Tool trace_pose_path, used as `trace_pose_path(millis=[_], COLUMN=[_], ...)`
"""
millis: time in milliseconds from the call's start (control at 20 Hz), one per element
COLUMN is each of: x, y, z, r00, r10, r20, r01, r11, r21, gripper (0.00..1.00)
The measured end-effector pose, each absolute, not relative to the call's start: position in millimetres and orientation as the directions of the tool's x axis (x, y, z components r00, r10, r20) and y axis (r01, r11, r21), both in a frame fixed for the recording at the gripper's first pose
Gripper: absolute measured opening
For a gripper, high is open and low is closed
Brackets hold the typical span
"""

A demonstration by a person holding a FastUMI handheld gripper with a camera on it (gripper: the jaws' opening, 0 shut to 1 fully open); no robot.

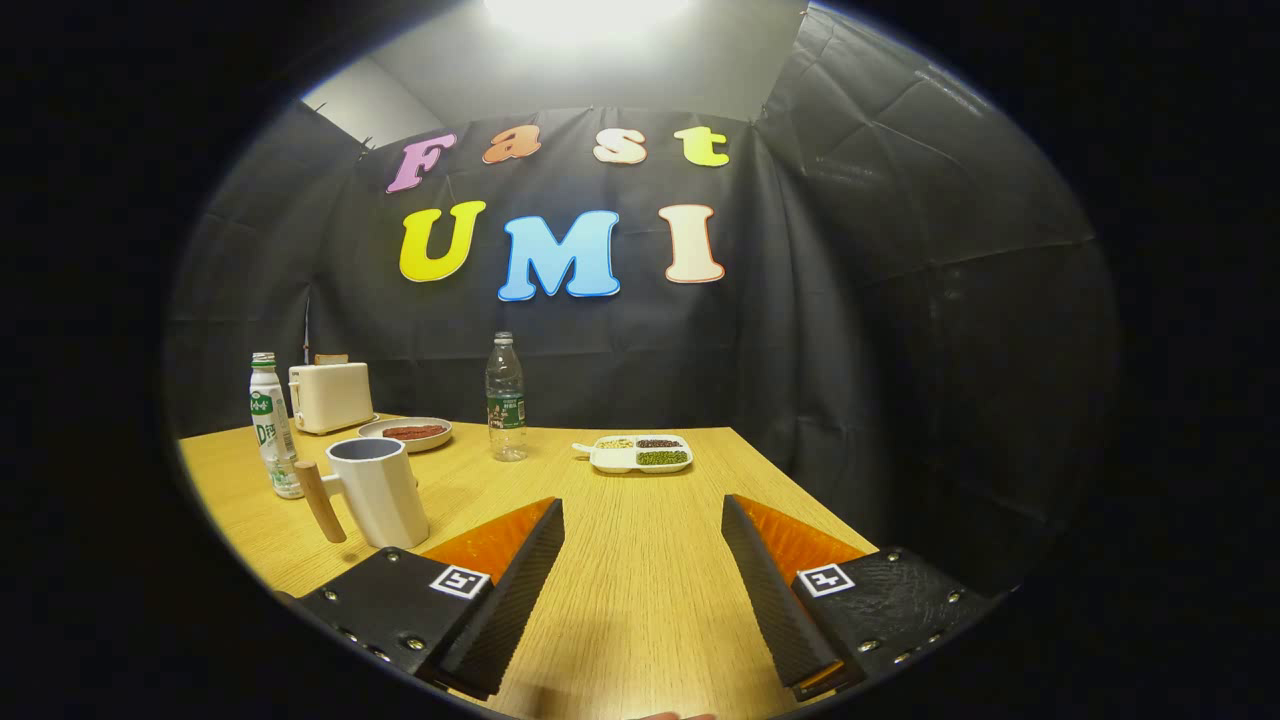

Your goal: Take the bottle from table, then pour the juice into the cup, finally place the bottle on the coaster

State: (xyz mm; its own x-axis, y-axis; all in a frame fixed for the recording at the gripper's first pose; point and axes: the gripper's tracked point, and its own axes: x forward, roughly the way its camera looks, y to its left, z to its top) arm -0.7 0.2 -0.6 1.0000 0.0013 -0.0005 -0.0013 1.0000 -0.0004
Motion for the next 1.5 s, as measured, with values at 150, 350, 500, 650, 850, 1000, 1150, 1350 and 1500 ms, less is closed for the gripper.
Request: trace_pose_path(millis=[150,350,500,650,850,1000,1150,1350,1500], x=[1,7,32,54,66,74,78,79,71], y=[1,2,3,10,14,14,8,8,14], z=[0,-3,-15,-14,-8,-2,0,9,12], r00=[1.0,1.0,0.996,0.994,0.996,0.997,0.997,0.995,0.988], r10=[0.002,0.01,0.01,0.015,0.027,0.029,-0.002,-0.055,-0.101], r20=[0.004,-0.012,-0.092,-0.105,-0.083,-0.066,-0.074,-0.082,-0.118], r01=[-0.002,-0.01,-0.012,-0.02,-0.032,-0.033,-0.003,0.053,0.1], r11=[1.0,1.0,1.0,0.999,0.997,0.997,0.998,0.998,0.995], r21=[0.004,-0.002,-0.021,-0.045,-0.067,-0.066,-0.07,-0.019,-0.019], gripper=[0.96,0.96,0.96,0.96,0.96,0.96,0.96,0.96,0.96])
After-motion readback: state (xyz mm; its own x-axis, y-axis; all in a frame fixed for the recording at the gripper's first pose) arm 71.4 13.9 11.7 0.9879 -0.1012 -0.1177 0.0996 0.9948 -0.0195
